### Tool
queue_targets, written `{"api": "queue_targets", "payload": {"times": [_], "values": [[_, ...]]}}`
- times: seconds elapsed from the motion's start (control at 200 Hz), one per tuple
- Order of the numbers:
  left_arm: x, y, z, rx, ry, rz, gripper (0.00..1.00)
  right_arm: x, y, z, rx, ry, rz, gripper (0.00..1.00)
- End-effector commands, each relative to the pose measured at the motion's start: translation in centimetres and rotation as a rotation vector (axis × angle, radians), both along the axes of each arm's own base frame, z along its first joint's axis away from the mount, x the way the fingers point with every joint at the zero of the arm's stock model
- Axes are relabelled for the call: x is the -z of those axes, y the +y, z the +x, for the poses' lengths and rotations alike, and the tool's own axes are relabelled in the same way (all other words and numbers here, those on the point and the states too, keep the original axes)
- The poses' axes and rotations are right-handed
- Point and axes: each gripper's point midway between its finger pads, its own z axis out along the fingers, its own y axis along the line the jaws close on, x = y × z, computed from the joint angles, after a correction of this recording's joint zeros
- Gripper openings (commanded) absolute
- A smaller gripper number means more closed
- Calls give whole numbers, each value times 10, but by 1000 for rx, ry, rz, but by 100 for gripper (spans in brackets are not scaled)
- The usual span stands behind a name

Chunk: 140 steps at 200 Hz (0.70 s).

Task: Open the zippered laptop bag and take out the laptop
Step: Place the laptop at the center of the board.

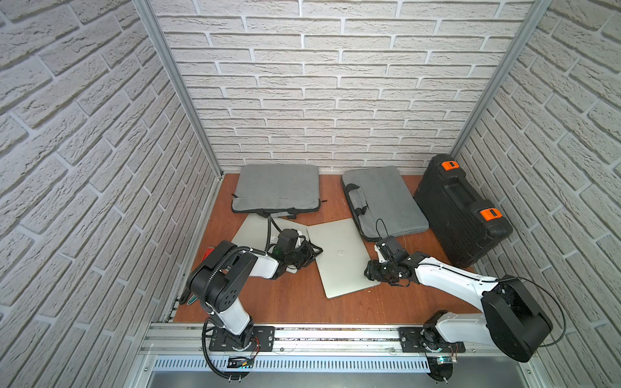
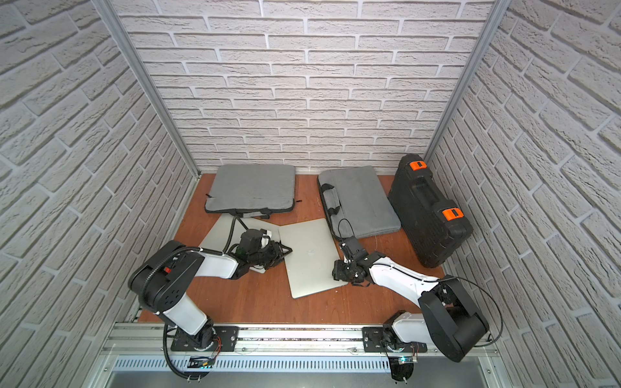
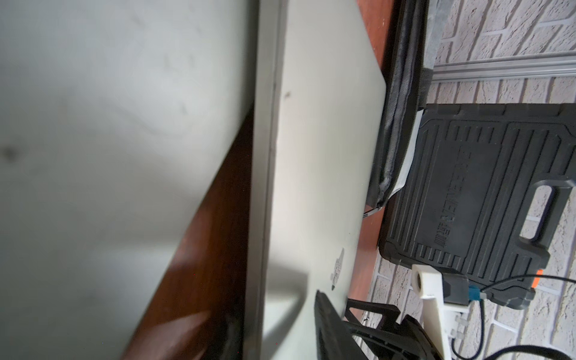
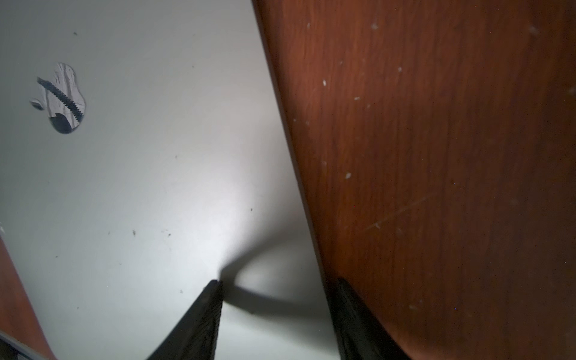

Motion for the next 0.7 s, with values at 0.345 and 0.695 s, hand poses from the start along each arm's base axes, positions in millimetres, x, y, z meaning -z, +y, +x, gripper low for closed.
{"api": "queue_targets", "payload": {"times": [0.345, 0.695], "values": [[-27, -22, 24, 118, -103, 17, 42, 4, 37, -28, -27, 8, 61, 53], [-26, -36, 33, 160, -101, 12, 42, -2, 43, -35, -8, -17, 67, 52]]}}
